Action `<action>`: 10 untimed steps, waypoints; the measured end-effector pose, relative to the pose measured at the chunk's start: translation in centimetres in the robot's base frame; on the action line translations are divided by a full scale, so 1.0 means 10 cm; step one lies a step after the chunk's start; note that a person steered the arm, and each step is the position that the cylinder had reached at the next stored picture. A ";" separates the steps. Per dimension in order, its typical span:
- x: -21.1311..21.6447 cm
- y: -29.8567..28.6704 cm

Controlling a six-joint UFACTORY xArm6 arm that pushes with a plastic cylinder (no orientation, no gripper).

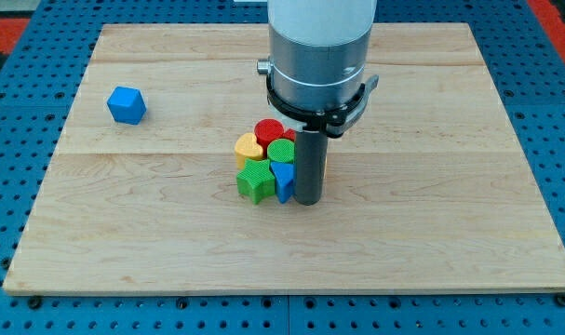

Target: Push the red star diagonally top left to the red circle

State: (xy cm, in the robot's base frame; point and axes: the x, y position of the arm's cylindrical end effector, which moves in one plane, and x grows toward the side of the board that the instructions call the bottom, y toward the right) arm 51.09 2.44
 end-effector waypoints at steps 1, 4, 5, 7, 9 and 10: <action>0.00 0.03; 0.12 -0.24; -0.21 0.60; -1.05 -0.31; -0.68 -0.39; -0.62 -0.49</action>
State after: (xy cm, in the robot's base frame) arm 44.89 -2.43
